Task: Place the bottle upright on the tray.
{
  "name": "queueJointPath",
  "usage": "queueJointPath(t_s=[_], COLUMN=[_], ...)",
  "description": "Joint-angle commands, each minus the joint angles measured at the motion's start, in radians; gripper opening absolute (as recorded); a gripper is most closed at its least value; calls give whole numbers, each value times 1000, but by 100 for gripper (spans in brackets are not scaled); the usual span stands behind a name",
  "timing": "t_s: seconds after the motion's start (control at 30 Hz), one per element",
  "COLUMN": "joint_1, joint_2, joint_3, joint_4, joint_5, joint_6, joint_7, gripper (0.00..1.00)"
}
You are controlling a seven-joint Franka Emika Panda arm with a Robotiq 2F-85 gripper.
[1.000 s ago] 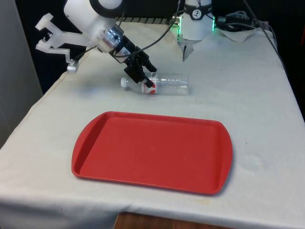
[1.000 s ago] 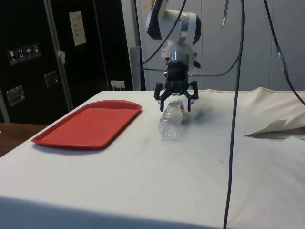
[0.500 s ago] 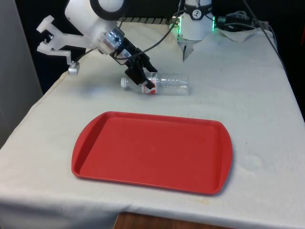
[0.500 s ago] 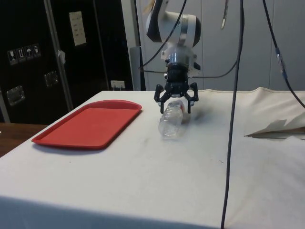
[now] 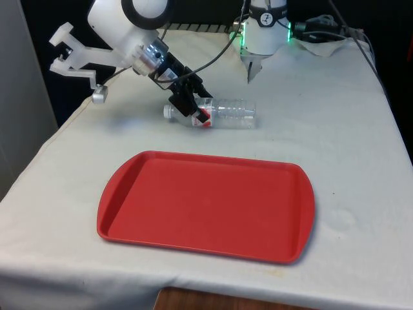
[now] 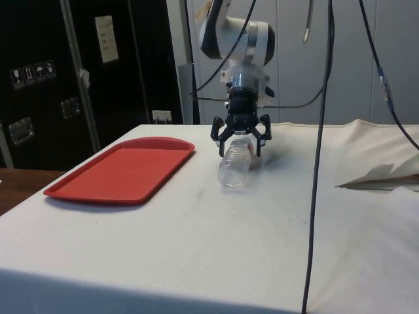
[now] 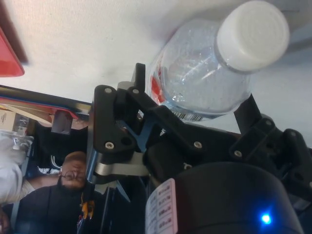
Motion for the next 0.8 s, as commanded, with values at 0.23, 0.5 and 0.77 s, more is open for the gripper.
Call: queueJointPath(t_s=[0.23,0.5,0.77], joint_1=[0,0,0], joint_2=[0,0,0], joint_3=[0,0,0], joint_4=[0,-1,-1], joint_5=[0,0,0], joint_6=[-1,-1,-1], joint_7=[0,0,0], gripper=[100,100,98])
